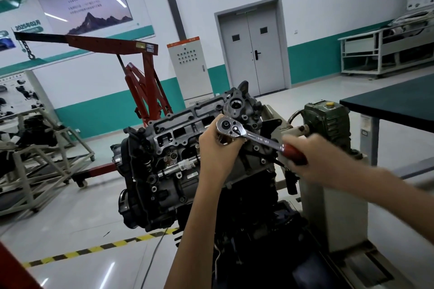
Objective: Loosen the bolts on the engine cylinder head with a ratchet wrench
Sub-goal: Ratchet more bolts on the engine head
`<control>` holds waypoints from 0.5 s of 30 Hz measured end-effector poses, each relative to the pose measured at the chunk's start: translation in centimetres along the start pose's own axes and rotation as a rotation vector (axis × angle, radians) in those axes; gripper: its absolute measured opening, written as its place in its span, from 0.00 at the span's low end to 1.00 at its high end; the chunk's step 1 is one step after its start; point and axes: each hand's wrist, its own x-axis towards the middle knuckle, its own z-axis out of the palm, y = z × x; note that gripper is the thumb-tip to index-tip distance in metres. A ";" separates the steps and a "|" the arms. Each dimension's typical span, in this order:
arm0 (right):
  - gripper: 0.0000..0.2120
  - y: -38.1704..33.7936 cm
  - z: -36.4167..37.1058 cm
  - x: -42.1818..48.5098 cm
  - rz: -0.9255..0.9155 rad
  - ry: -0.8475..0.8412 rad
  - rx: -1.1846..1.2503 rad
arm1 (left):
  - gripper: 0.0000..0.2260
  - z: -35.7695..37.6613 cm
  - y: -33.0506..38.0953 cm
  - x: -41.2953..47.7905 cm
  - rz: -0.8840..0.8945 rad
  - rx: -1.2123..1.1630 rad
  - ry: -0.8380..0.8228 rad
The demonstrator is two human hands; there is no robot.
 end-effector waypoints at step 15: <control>0.13 -0.3 -0.6 -0.4 -0.019 -0.028 0.050 | 0.16 0.2 -0.2 0.8 -0.040 0.026 -0.060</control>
